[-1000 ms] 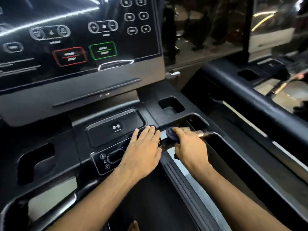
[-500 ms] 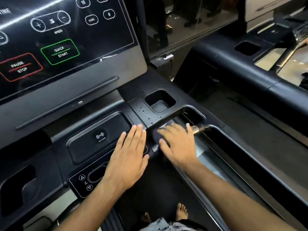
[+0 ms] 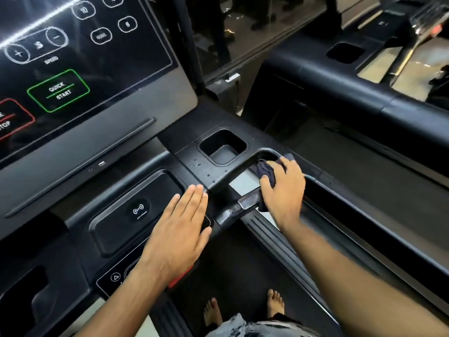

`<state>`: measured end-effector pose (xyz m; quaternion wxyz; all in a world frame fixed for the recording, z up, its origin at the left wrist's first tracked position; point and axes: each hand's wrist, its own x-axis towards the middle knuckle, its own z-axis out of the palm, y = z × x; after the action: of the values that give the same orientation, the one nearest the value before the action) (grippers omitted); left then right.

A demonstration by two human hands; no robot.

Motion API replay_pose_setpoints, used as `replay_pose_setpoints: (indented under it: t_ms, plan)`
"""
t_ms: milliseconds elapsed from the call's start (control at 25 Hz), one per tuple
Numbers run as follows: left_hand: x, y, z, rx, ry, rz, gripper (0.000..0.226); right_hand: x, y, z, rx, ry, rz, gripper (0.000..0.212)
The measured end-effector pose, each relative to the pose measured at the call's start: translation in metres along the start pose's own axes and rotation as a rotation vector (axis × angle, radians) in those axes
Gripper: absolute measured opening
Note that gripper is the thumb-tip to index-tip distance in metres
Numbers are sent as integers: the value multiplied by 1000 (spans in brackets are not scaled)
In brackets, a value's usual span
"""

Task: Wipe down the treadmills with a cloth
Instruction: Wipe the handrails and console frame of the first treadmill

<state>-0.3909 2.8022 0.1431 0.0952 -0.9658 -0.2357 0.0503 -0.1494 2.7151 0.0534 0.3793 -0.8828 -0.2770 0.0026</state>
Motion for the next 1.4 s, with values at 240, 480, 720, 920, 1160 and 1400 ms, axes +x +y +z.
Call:
replay_pose_setpoints:
  t_ms: [240, 480, 720, 920, 1160, 1400]
  plan:
    - [5, -9, 1, 7, 21, 95, 67, -60, -67, 17, 921, 202, 639, 76]
    - [5, -20, 4, -7, 33, 180, 68, -75, -83, 30, 881, 296, 727, 77]
    - [5, -33, 7, -23, 46, 263, 69, -82, -96, 40, 1022, 383, 872, 74]
    - [5, -40, 6, -87, 72, 283, 66, -143, -130, 39, 629, 93, 506, 75]
    - [-3, -34, 9, -85, 91, 228, 63, -75, -99, -12, -261, -390, -241, 50]
    - [-5, -31, 11, -14, 119, 232, 62, 16, -78, -32, -630, -730, -309, 31]
